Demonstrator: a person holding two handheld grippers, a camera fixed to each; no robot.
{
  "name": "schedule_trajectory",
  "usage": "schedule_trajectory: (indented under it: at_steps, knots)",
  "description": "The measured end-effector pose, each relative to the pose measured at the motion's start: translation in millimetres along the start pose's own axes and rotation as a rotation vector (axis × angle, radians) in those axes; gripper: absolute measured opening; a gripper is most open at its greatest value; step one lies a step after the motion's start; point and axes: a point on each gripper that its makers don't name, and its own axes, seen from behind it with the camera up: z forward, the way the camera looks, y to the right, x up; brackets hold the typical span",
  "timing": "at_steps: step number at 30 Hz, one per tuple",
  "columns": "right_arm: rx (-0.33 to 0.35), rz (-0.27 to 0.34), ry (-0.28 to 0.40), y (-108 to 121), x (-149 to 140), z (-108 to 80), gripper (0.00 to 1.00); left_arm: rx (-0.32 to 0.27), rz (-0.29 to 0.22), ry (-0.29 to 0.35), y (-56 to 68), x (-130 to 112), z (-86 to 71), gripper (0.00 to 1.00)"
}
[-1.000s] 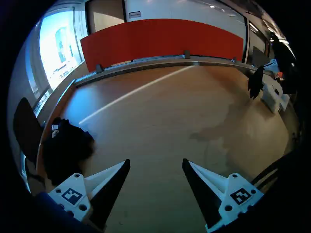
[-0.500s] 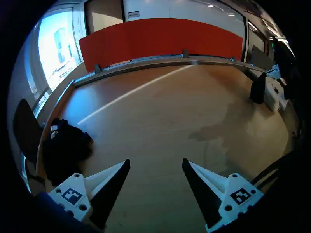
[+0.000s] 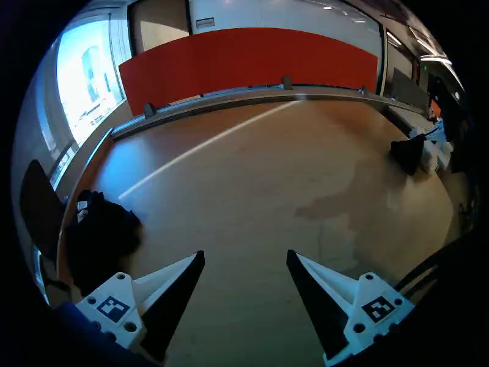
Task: Fold towel
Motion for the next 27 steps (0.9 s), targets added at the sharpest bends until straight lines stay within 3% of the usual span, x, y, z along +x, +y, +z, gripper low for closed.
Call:
schedule_trajectory:
  at_steps: [14, 27]
  knots:
    - [-0.019, 0.071, -0.144, -5.0, -80.0, 9.9, 0.07, 0.003, 0.005, -0.001, -0.6, 0.5, -1.3, 1.0]
    - [-0.037, 0.112, -0.21, -2.5, -110.6, 19.7, 0.06, 0.007, 0.009, -0.007, -0.8, -2.6, -3.1, 1.0]
